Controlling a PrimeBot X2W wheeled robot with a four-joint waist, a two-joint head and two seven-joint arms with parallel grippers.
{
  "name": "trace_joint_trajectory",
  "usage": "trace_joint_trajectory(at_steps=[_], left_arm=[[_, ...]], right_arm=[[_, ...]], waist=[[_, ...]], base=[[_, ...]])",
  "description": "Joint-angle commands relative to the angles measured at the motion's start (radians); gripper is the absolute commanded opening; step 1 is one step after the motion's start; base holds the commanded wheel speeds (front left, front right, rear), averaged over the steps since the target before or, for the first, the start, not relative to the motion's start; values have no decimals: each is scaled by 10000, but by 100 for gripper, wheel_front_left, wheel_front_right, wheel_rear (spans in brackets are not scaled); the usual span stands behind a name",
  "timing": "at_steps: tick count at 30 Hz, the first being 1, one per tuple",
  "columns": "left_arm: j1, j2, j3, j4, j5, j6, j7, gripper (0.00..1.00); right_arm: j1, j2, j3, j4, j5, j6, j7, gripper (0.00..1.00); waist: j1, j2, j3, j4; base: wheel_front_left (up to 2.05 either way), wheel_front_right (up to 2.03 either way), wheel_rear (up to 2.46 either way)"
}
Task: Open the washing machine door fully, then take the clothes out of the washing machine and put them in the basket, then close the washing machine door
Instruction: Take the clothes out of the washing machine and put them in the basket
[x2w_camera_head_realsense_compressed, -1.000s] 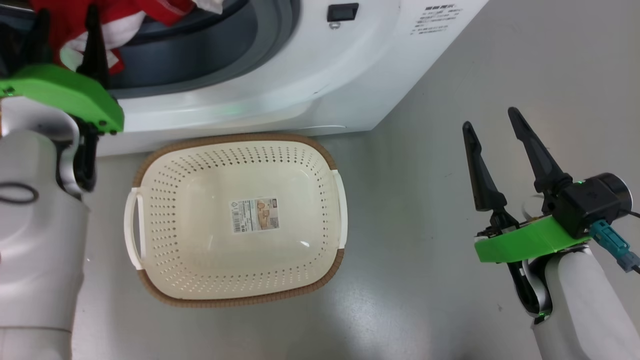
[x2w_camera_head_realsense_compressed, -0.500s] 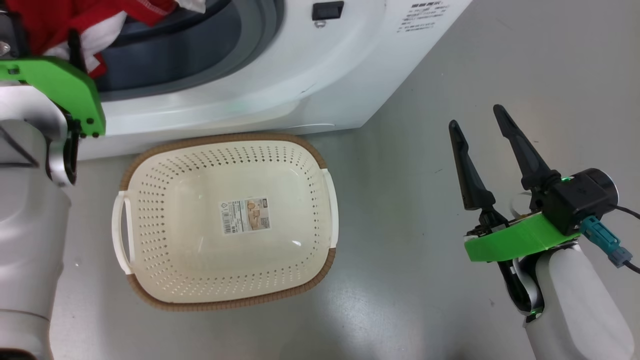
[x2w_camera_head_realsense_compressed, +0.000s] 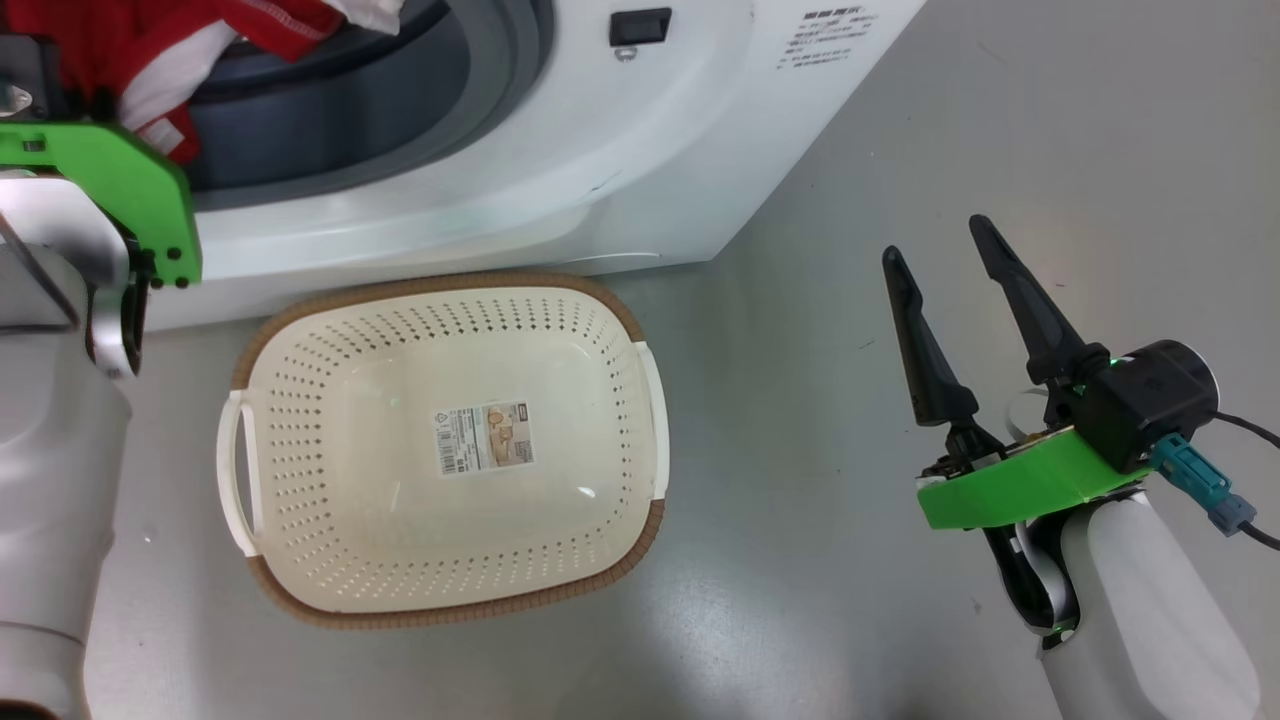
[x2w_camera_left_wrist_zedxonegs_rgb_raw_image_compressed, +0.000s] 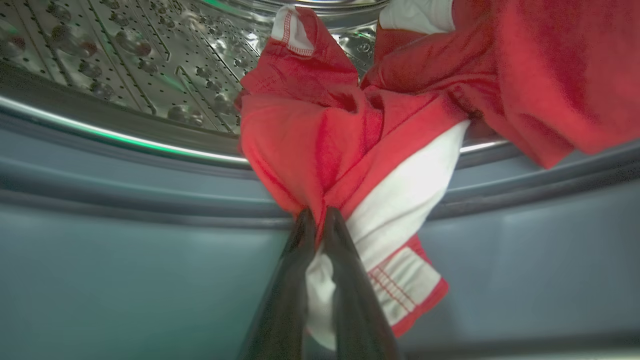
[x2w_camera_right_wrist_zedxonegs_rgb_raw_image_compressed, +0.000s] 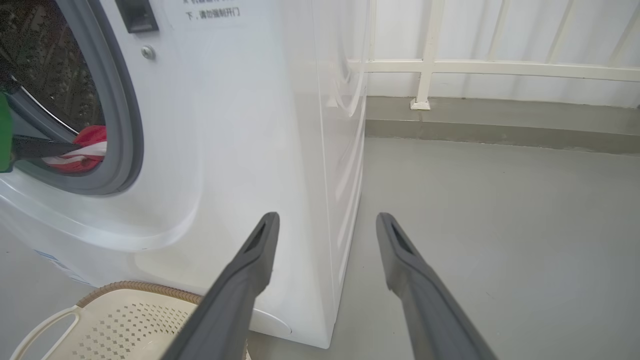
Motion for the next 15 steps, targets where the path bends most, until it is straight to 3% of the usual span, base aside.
trace_joint_trajectory(at_steps=[1, 9, 15], left_arm=[[60, 580, 207, -260, 5, 64, -143, 0], [357, 577, 420, -796, -318, -27, -1465, 0], [815, 517, 588, -1401, -457, 42, -3111, 0]], right_arm=[[98, 24, 186, -184, 87, 63, -63, 100], [62, 24, 132, -168, 134, 63, -63, 100], [37, 24, 90, -144, 159, 63, -63, 100]], waist=[[0, 0, -6, 0], [0, 0, -64, 20], [0, 0, -156, 83]], base=[[0, 0, 0], [0, 0, 0], [0, 0, 0]])
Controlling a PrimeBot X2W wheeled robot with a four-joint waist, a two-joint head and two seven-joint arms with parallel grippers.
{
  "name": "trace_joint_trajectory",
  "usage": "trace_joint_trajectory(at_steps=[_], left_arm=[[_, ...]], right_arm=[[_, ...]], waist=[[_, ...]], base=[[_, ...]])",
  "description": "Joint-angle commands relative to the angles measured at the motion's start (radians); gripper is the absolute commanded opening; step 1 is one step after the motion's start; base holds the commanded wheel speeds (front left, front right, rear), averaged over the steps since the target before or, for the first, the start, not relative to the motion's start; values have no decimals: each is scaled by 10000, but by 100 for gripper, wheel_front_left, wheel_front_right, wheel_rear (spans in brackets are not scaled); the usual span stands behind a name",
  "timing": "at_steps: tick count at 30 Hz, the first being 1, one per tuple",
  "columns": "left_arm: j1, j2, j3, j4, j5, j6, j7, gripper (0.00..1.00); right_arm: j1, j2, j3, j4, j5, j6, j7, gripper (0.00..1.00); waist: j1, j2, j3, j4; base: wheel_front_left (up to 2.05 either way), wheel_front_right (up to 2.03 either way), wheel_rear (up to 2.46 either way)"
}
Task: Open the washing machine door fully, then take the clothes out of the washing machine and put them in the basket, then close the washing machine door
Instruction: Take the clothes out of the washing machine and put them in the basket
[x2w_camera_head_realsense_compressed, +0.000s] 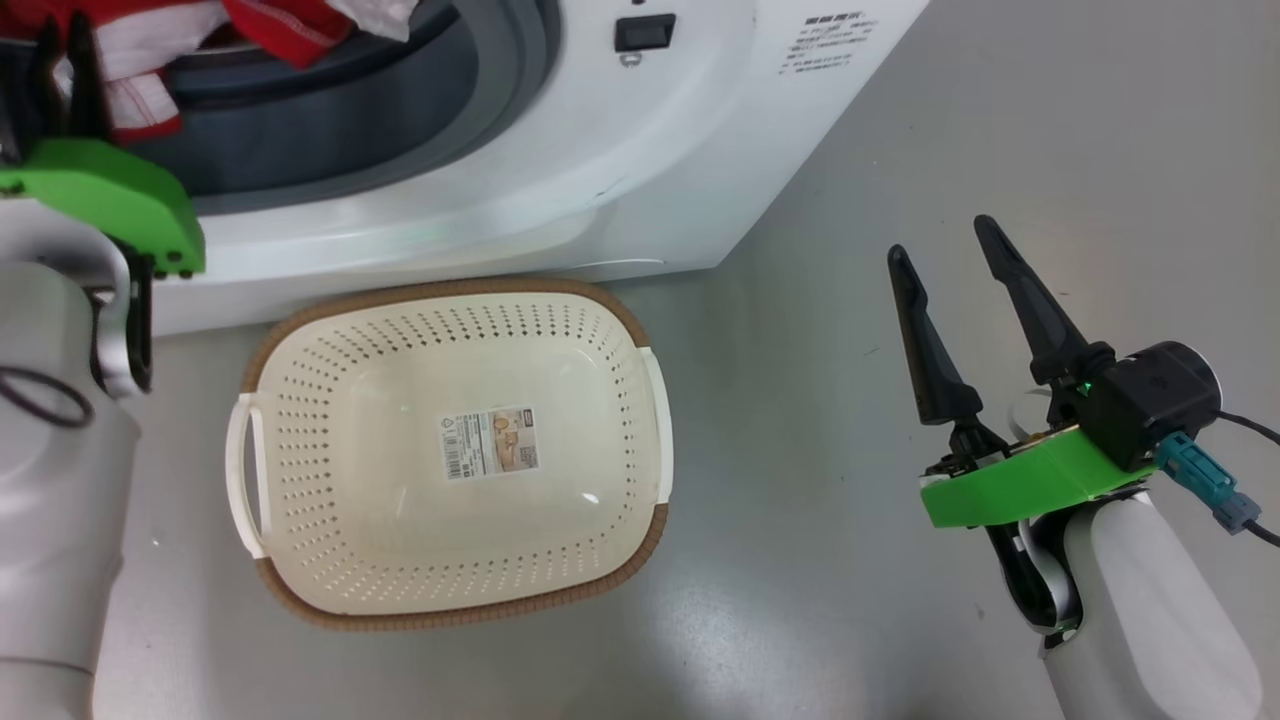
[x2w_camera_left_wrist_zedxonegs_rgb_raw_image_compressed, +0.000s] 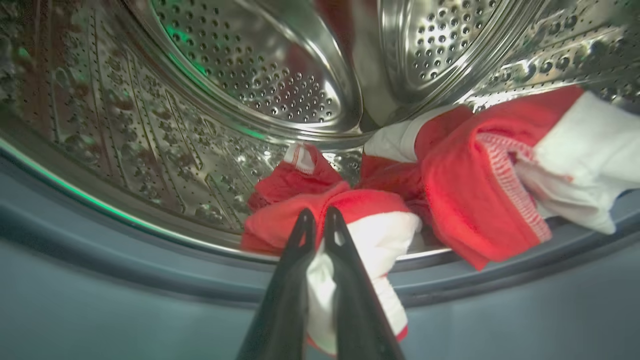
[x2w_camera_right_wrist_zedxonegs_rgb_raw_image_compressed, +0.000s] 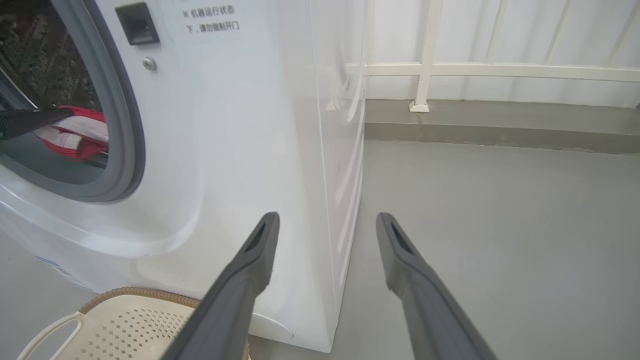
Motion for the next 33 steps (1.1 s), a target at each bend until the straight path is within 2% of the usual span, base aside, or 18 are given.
trace_joint_trajectory(at_steps=[1, 5, 11, 19, 25, 33], left_arm=[[349, 447, 350, -450, -171, 58, -474, 0], [879, 333, 733, -1137, -445, 45, -894, 0], [1947, 73, 1352, -2878, -517, 12, -941, 0], [3832, -364, 2169, -4877, -467, -356, -945, 0], [5111, -747, 2509, -6247, -334, -444, -945, 0], [6370, -1094, 2529, -7388, -262, -416, -946, 0]], right_arm=[[44, 22, 123, -176, 58, 63, -63, 100], [51, 22, 25, -144, -40, 63, -63, 100], [103, 22, -144, -81, -162, 63, -63, 100], [382, 22, -144, 74, -170, 63, -63, 100], [666, 22, -175, 207, -174, 63, -63, 100], [901, 22, -264, 299, -203, 63, -63, 100]], waist=[[0, -1, -81, 41], [0, -1, -284, 126], [0, -1, -621, 261], [0, -1, -1457, 415], [0, -1, -2078, 547], [0, -1, -2689, 734]], base=[[0, 0, 0], [0, 0, 0], [0, 0, 0], [0, 0, 0], [0, 0, 0], [0, 0, 0]])
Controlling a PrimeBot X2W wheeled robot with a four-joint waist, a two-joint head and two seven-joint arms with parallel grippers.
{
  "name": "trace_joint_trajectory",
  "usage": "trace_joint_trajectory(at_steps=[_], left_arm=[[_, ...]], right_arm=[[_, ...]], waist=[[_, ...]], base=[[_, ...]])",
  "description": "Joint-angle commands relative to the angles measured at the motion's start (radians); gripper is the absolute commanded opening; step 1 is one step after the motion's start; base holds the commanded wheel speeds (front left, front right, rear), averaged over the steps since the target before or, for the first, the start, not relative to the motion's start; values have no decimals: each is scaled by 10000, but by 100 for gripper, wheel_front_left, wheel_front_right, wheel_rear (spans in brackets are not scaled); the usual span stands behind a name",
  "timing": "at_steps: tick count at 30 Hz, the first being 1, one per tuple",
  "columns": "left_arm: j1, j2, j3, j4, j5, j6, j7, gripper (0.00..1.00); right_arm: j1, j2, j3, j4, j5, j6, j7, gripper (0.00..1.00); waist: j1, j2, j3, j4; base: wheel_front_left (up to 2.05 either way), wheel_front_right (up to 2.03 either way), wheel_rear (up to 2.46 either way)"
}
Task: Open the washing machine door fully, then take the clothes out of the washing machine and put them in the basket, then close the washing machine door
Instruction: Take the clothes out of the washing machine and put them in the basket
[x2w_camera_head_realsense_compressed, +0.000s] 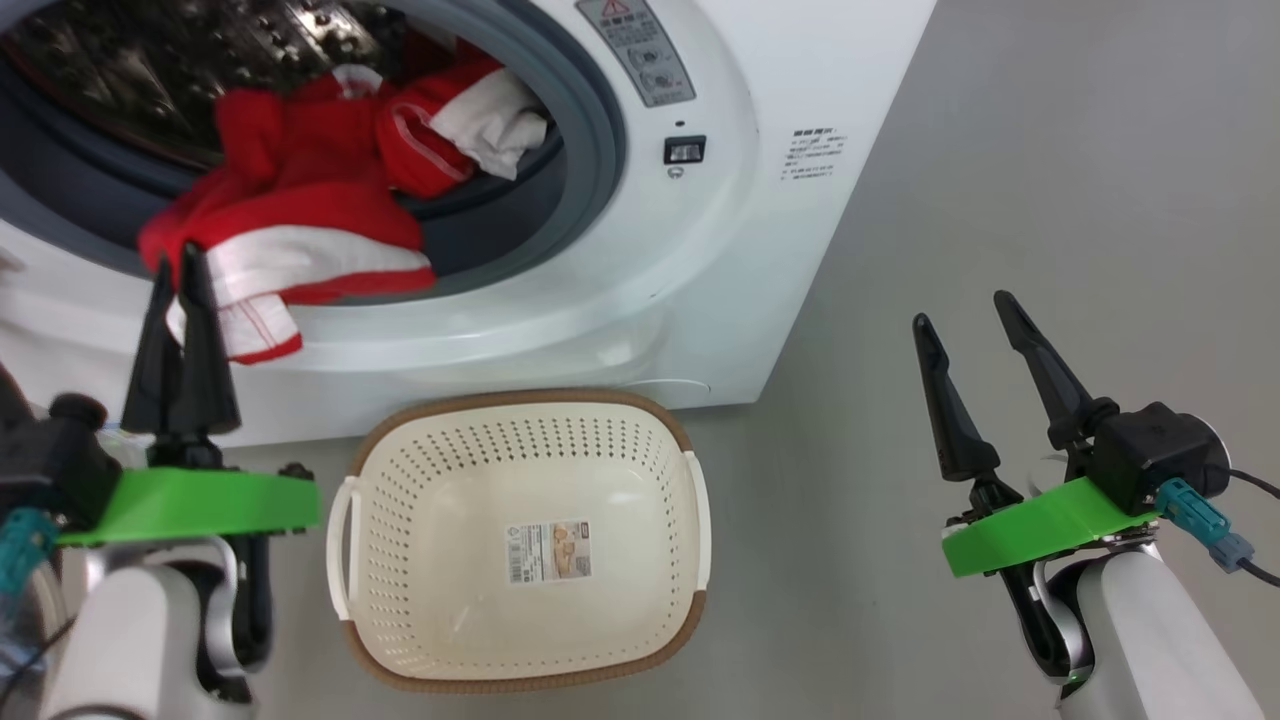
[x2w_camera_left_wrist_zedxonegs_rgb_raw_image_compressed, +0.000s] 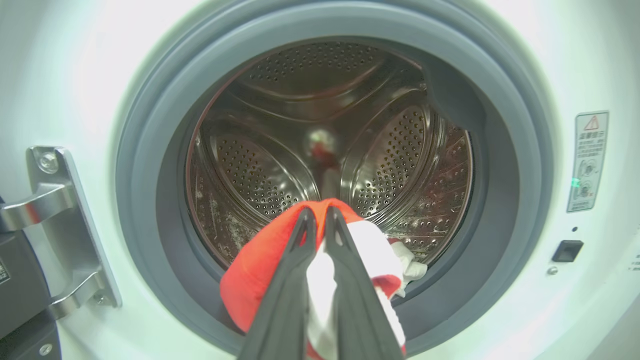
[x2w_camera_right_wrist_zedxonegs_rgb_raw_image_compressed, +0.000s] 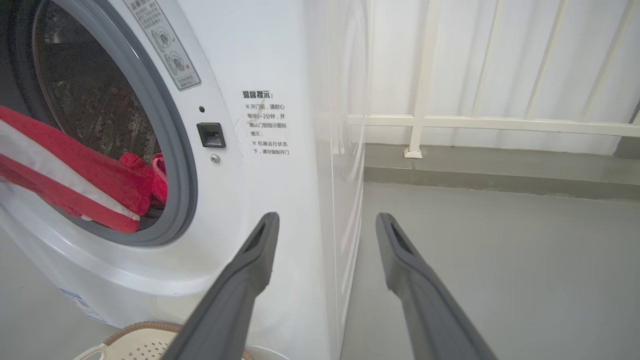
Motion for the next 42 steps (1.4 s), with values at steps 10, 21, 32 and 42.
trace_joint_trajectory(at_steps=[10, 21, 32, 42], left_arm=[[1382, -121, -50, -2096, 89, 267, 290, 0], [2176, -291, -398, -3273, 17, 393, 644, 0], [1488, -824, -1023, -648, -1101, -53, 769, 0], [-318, -1047, -1548, 4060, -2181, -418, 414, 0]], right_arm=[[253, 19, 244, -60, -98, 63, -63, 100], [436, 19, 241, -30, -165, 63, -63, 100], [150, 19, 329, -100, -214, 63, -63, 100], [-300, 19, 420, -187, -238, 63, -63, 100]], waist=[[0, 0, -757, 291], [0, 0, -870, 330], [0, 0, 3, 216], [0, 0, 929, 24]], base=[[0, 0, 0], [0, 0, 0], [0, 0, 0], [0, 0, 0]])
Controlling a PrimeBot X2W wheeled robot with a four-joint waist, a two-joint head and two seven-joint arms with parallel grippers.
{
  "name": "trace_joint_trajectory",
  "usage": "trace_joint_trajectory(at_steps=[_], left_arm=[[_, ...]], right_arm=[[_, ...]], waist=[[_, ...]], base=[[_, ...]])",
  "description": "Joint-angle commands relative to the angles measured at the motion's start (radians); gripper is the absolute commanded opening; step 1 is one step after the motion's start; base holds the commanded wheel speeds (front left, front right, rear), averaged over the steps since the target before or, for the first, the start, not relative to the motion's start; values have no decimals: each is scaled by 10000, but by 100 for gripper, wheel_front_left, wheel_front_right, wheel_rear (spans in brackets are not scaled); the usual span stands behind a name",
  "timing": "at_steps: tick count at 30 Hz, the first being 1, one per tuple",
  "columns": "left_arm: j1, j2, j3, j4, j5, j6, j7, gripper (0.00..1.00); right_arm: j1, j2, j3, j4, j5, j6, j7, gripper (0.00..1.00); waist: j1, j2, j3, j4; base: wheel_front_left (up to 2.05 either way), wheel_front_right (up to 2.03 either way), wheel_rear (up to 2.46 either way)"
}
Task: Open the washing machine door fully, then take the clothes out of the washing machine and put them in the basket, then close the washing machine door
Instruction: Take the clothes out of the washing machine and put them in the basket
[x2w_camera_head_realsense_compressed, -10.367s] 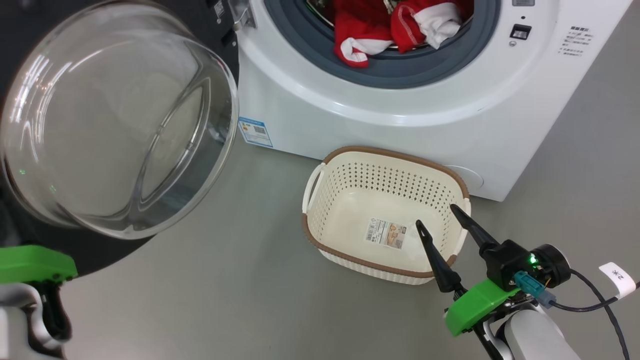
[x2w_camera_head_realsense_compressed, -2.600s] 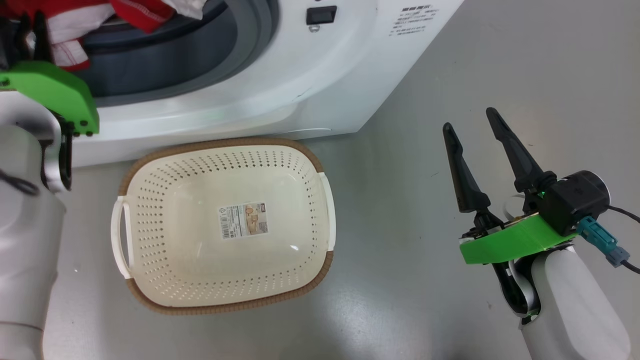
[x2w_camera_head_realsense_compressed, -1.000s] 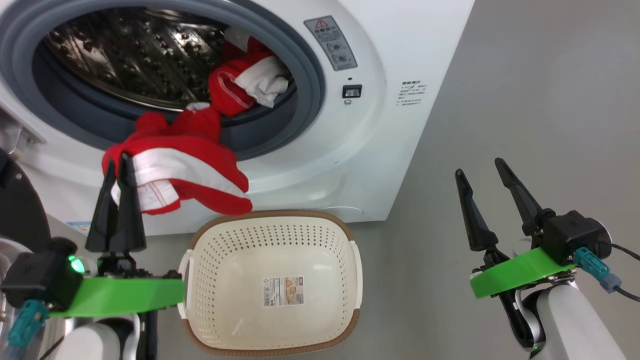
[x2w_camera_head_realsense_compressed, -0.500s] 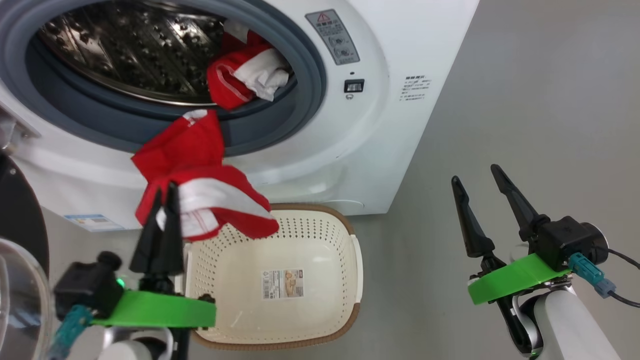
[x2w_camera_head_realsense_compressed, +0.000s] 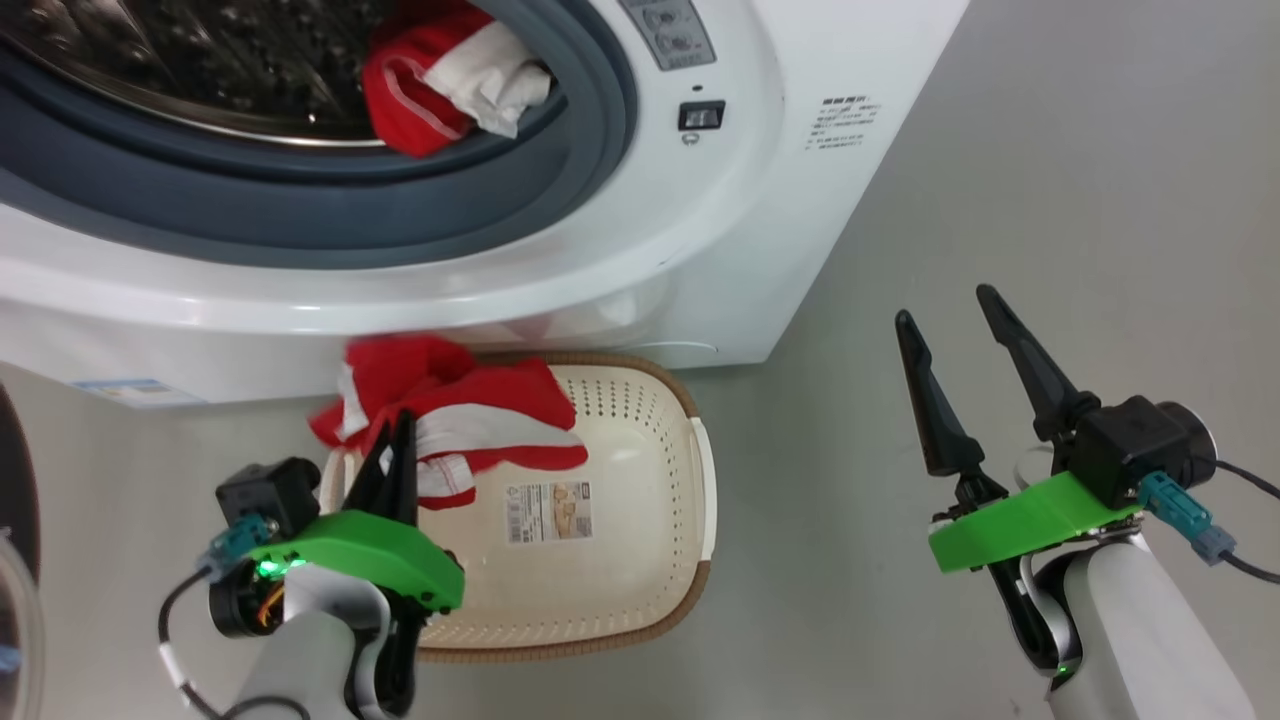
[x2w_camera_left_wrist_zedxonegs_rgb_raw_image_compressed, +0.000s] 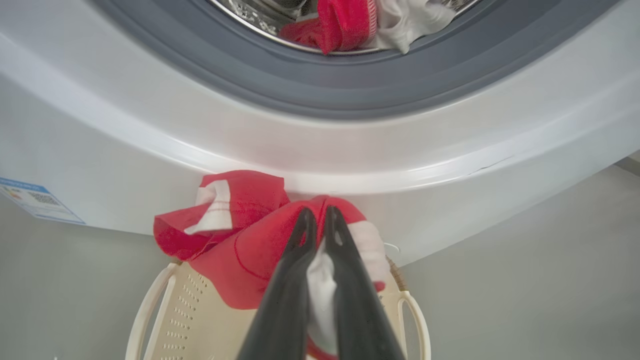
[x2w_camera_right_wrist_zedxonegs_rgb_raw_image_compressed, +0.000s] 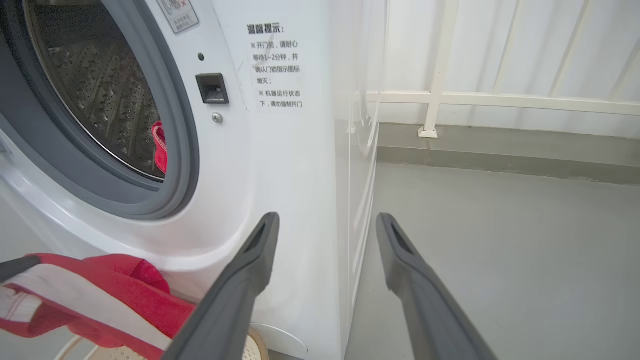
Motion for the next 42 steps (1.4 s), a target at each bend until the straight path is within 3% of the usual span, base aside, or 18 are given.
trace_joint_trajectory(at_steps=[1, 8, 16, 27, 29, 30, 31, 42], left_arm=[[-333, 136, 255, 157, -155, -86, -155, 0], [-1823, 120, -345, 3142, -795, -385, -235, 0], [-3279, 118, -1250, 5525, -1235, -484, 1077, 0], [-3687, 328, -1453, 6597, -1280, -373, 2167, 0], [-3664, 382, -1464, 6639, -1288, -367, 2151, 72], [-3648, 398, -1465, 6655, -1298, -372, 2133, 96], [-3636, 405, -1456, 6669, -1321, -377, 2116, 100], [-3605, 500, -1570, 6574, -1228, -951, 15, 100]], right_arm=[[-195, 19, 237, -280, -58, 63, -63, 100], [-536, 19, 336, -274, -98, 63, -63, 100], [-887, 19, 316, -309, 16, 63, -63, 100], [-941, 19, 298, -308, 173, 63, -63, 100], [-947, 19, 281, -300, 178, 63, -63, 100], [-949, 19, 267, -294, 176, 63, -63, 100], [-948, 19, 248, -286, 172, 63, -63, 100], [-906, 19, -29, 63, -318, 63, -63, 100]], waist=[[0, 0, 350, -123], [0, 0, 1025, -328], [0, 0, 1687, -766], [0, 0, 1982, -1210], [0, 0, 1985, -1233], [0, 0, 1977, -1232], [0, 0, 1965, -1224], [0, 0, 1440, -839]], base=[[0, 0, 0], [0, 0, 0], [0, 0, 0], [0, 0, 0], [0, 0, 0], [0, 0, 0], [0, 0, 0], [0, 0, 0]])
